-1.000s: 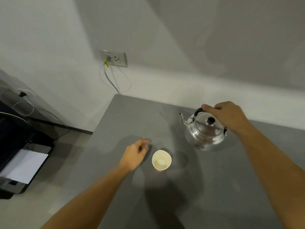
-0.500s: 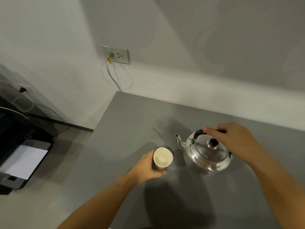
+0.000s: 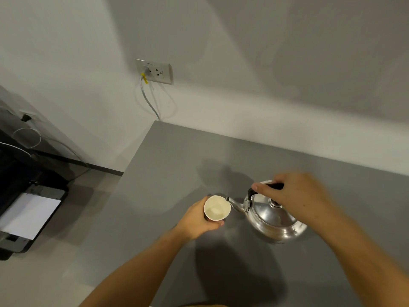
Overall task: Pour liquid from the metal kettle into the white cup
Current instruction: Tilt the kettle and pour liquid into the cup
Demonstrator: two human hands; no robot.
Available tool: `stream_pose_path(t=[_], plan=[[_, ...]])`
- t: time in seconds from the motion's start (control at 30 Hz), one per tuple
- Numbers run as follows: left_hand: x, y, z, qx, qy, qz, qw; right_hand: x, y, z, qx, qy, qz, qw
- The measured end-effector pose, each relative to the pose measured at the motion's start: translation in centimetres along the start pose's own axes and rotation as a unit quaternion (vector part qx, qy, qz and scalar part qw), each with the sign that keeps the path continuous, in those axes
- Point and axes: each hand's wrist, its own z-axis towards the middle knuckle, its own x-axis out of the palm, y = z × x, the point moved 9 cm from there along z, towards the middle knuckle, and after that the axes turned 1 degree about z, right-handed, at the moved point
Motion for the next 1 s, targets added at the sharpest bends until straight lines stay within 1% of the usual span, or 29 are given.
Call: stream_pose_path(t=[0.13, 0.3, 0.5, 1.0], plan=[[0.0, -0.1, 0.0, -0.002, -0.001, 0.003, 1.0, 0.6, 2.1, -0.1, -0.016, 0.021, -0.058, 0.998], [0.0, -0.1, -0.1, -0.004, -0.004, 0.002, 1.0, 1.2, 4.6, -0.1, -0.031, 0.028, -0.132, 0.99], [0.0, -0.5, -0.1, 0.004, -0.012, 0.003, 1.0, 1.8, 6.6, 0.2, -0.042, 0.029, -0.191, 0.98], [0.3, -0.2, 0.1, 0.002, -0.001, 0.005, 1.0, 2.6, 9.3, 0.8, -0.059, 0.02, -0.24, 0.969]])
